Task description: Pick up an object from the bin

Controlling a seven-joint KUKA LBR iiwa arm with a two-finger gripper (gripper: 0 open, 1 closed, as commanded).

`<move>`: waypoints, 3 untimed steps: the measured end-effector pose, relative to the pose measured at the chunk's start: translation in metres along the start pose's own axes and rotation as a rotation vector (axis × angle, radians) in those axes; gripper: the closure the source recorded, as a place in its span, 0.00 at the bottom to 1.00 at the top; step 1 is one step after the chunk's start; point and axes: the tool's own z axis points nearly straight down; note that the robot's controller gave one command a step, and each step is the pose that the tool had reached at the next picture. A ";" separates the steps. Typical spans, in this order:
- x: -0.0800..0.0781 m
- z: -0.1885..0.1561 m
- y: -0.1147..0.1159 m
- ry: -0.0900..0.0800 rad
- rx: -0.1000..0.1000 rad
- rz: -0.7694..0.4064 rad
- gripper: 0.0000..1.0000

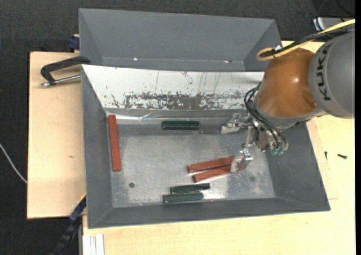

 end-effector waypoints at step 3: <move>0.010 0.026 0.034 0.004 -0.001 -0.190 0.00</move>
Offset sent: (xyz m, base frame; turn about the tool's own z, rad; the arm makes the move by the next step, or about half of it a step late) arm -0.0099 0.0245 -0.0037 -0.0211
